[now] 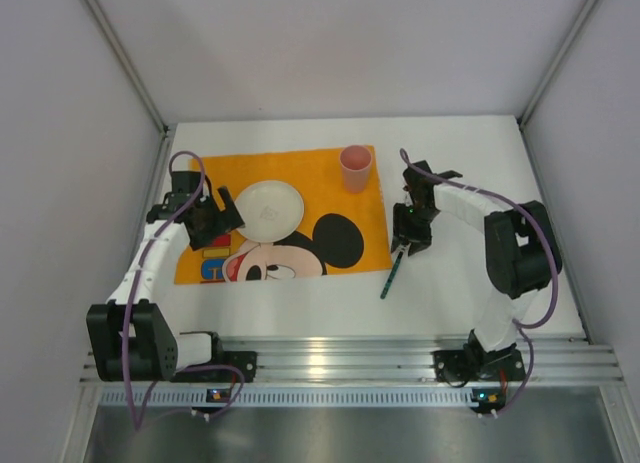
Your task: Set the dinner table for one person
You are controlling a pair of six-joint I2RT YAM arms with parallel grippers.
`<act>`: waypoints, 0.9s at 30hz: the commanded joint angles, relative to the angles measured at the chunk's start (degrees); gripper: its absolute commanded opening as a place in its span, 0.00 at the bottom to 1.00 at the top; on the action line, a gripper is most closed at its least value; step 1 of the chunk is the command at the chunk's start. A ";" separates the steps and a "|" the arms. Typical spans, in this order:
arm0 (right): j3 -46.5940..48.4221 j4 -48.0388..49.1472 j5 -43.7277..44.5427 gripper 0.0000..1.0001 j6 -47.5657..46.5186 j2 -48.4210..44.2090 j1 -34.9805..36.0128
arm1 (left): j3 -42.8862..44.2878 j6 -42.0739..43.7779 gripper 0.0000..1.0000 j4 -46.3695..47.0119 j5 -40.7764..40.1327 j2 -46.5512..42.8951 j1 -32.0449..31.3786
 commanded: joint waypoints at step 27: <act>4.89 -9.61 16.42 0.00 -3.19 1.03 -1.55 | -1.56 2.68 0.97 3.49 0.90 -1.58 -0.18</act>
